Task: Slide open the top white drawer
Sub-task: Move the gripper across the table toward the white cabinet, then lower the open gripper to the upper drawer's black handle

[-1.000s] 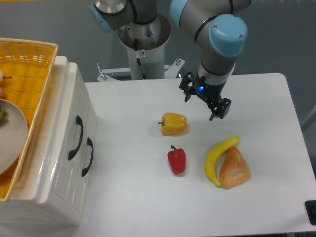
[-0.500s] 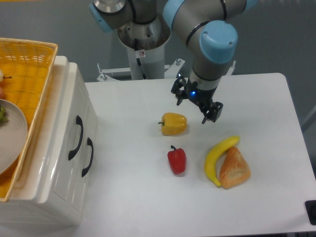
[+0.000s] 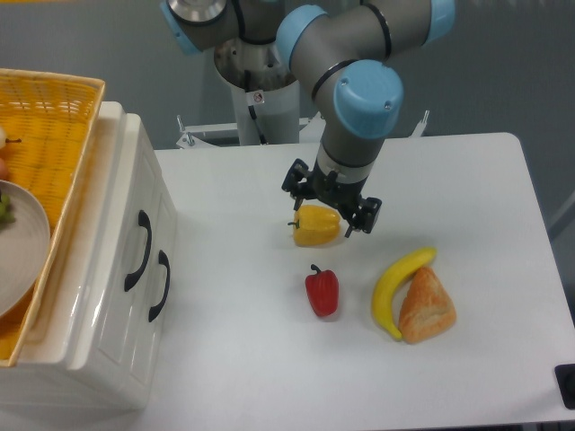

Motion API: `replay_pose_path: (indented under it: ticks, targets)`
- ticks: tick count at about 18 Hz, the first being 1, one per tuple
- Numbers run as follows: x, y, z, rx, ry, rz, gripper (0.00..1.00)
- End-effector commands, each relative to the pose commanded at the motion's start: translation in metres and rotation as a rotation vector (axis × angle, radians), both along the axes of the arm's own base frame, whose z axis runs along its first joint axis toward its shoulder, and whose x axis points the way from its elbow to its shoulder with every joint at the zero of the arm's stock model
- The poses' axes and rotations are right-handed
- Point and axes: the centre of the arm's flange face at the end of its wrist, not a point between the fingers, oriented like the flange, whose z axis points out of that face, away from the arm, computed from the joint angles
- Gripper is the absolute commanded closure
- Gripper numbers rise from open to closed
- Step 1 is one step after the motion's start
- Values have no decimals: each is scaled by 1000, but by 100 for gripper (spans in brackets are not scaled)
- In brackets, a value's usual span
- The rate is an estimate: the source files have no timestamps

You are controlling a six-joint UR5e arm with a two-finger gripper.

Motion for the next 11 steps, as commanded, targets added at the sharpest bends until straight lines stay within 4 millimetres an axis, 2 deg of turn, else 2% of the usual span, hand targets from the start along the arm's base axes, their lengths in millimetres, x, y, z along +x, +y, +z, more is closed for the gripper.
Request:
replay_pose_path:
  ticks: [3, 8, 11]
  targets:
    - [22, 23, 10, 57, 3, 86, 0]
    - [43, 38, 9, 63, -20, 129, 0]
    - [49, 45, 9, 92, -104, 258, 0]
